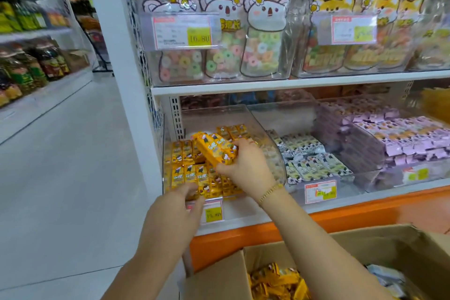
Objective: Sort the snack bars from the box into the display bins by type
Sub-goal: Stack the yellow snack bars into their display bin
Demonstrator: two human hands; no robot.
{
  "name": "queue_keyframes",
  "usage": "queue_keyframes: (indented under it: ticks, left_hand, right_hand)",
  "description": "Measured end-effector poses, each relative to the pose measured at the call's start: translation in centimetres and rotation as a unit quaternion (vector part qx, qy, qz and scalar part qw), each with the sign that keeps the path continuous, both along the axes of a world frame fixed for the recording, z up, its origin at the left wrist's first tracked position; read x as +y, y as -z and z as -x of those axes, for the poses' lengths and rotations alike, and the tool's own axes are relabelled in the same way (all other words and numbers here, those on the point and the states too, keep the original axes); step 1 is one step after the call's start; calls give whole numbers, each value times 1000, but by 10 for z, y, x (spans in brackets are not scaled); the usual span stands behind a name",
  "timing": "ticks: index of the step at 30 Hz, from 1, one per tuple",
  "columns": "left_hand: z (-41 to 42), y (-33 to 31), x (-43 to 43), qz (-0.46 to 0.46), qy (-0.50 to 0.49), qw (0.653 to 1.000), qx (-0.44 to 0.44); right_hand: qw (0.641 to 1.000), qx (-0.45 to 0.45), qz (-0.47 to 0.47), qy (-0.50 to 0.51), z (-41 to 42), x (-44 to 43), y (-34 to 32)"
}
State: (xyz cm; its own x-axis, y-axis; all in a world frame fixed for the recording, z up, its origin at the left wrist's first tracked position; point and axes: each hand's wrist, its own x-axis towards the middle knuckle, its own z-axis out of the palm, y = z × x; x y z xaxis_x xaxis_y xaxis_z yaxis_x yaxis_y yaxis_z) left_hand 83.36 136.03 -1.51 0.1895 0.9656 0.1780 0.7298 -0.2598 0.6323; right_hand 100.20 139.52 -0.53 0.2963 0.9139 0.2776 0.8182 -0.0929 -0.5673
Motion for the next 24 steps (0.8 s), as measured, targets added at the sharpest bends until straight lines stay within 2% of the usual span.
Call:
queue_keyframes:
  ticks: [2, 6, 11, 16, 20, 24]
  left_hand:
    - [9, 1, -2, -10, 14, 997, 69]
    - [15, 1, 0, -23, 58, 994, 94]
    - [20, 3, 2, -16, 83, 992, 89]
    - [22, 8, 4, -16, 95, 992, 86]
    - [22, 15, 5, -38, 94, 993, 61]
    - [6, 17, -9, -79, 170, 982, -33]
  right_hand:
    - [999, -6, 34, 17, 4, 34, 1]
    - [995, -5, 93, 39, 16, 80, 12]
    - [989, -66, 117, 57, 22, 98, 23]
    - [989, -19, 117, 86, 17, 113, 27]
    - [996, 23, 72, 55, 14, 85, 12]
    - [994, 18, -86, -63, 2, -2, 0]
